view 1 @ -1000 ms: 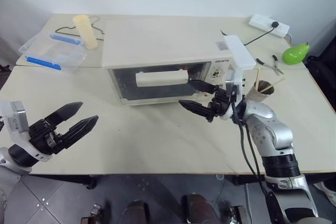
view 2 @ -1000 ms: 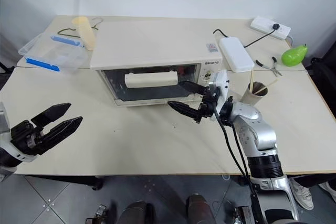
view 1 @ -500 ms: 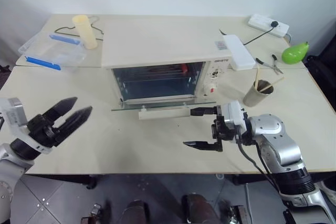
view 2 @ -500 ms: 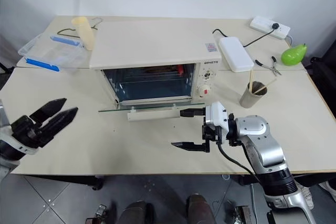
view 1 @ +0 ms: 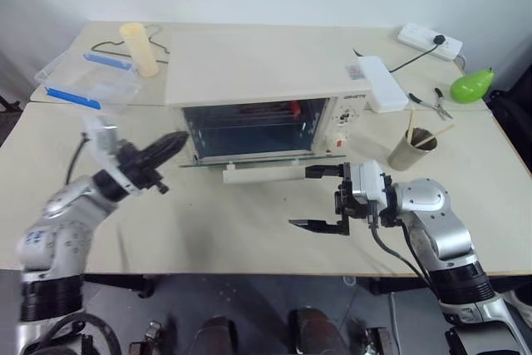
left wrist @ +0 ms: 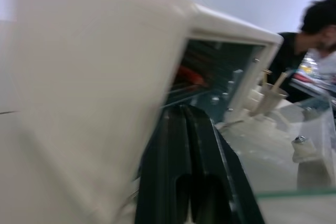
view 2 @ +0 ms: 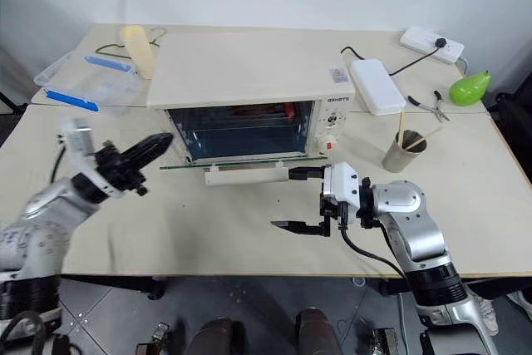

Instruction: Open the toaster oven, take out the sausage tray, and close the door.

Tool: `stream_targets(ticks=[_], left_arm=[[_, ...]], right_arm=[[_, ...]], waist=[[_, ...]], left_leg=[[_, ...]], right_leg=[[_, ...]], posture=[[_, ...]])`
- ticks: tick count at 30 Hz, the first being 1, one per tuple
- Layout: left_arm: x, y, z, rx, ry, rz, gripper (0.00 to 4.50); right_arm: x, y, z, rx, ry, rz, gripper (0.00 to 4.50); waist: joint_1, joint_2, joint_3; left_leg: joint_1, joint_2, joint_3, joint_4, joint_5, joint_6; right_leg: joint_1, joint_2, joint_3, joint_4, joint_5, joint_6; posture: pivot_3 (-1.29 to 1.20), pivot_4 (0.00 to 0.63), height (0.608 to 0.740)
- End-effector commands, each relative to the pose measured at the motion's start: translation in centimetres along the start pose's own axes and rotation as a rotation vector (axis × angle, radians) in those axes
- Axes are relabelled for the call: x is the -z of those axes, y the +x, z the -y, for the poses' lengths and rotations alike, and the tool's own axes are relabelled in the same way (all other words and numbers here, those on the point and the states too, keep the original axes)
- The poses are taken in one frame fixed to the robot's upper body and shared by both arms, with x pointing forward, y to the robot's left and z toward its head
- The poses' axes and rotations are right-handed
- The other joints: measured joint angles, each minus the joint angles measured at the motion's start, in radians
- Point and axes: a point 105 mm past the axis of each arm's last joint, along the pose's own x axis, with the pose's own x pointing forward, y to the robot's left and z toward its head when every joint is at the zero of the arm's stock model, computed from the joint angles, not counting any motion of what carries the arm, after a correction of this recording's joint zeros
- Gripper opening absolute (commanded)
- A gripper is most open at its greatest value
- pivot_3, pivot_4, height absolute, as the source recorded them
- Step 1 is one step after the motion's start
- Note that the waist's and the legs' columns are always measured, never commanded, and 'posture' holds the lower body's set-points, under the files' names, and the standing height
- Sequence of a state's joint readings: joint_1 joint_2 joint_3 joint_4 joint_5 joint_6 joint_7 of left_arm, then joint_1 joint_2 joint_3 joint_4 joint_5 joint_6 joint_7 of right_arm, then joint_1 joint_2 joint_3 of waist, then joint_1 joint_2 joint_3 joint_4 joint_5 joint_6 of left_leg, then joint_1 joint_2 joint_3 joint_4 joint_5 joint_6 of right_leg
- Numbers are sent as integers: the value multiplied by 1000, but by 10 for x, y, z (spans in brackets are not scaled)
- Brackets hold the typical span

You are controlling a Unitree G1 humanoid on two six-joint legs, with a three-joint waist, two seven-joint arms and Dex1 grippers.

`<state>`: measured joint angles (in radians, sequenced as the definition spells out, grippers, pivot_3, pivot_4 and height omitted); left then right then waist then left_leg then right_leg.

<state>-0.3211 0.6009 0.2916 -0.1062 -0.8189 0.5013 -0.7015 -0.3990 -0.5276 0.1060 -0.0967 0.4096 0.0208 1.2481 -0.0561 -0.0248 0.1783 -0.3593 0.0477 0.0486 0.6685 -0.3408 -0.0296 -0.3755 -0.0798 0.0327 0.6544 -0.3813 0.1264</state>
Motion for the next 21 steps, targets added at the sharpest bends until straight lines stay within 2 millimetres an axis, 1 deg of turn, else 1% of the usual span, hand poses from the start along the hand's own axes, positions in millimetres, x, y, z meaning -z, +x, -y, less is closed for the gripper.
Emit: stream_targets(ticks=[1,4,5,7,8,11,13,14,16,18,20,21], left_arm=[[0,7,1,31,47,0,14],[11,10,9,94,13,-36,14],[18,10,13,121,11,-69,14],[41,6,23,195,43,-193,14],[48,4,25,213,54,-228,14],[62,3,25,219,37,-262,14],[73,2,27,234,56,-310,14],[77,2,27,229,55,-318,14],[84,3,22,190,65,-322,14],[89,3,21,179,75,-327,14],[88,3,21,165,78,-289,14],[86,3,21,155,89,-264,14]], right_arm=[[-5,-9,1,38,-36,-13,4500],[0,-25,0,104,-22,-57,4500],[5,-37,-2,149,-7,-93,4500],[14,-73,-7,285,20,-196,4500],[15,-85,-9,330,24,-230,4500],[9,-115,-4,459,-8,-306,4500],[1,-125,2,511,-46,-340,4500],[-5,-126,7,533,-81,-348,4500],[-17,-121,26,593,-189,-379,4500],[-22,-114,38,638,-237,-403,4500],[-19,-84,51,661,-293,-436,4500],[-21,-69,54,652,-325,-422,4500]], waist=[[-2,0,0],[1,0,0],[3,0,0],[14,0,0],[21,0,0],[29,1,1],[26,2,1],[25,2,1],[21,2,1],[19,3,2],[18,3,2],[16,3,1]], left_leg=[[0,0,0,0,0,0],[0,1,0,0,0,0],[0,1,0,0,0,0],[0,0,0,0,0,0],[0,-1,-1,0,0,0],[0,-2,2,0,-1,1],[-1,-2,4,3,0,2],[0,-1,5,4,0,2],[2,0,6,3,0,2],[4,0,7,3,1,2],[4,0,7,3,1,1],[4,1,7,2,1,1]], right_leg=[[0,0,0,0,0,0],[0,0,0,0,0,0],[0,0,0,0,0,0],[0,-1,0,-1,0,0],[0,-1,-1,-1,0,0],[1,0,0,-3,0,0],[1,1,1,-6,0,0],[1,1,1,-6,1,1],[1,2,2,-3,1,1],[1,2,4,-1,1,1],[1,2,4,-1,1,1],[0,1,4,-1,1,1]], posture=[[0,150,740],[0,150,740],[0,150,740],[0,150,740],[0,150,740],[0,150,740],[0,150,740],[0,150,740],[0,150,740],[0,150,740],[0,150,740],[0,150,740]])
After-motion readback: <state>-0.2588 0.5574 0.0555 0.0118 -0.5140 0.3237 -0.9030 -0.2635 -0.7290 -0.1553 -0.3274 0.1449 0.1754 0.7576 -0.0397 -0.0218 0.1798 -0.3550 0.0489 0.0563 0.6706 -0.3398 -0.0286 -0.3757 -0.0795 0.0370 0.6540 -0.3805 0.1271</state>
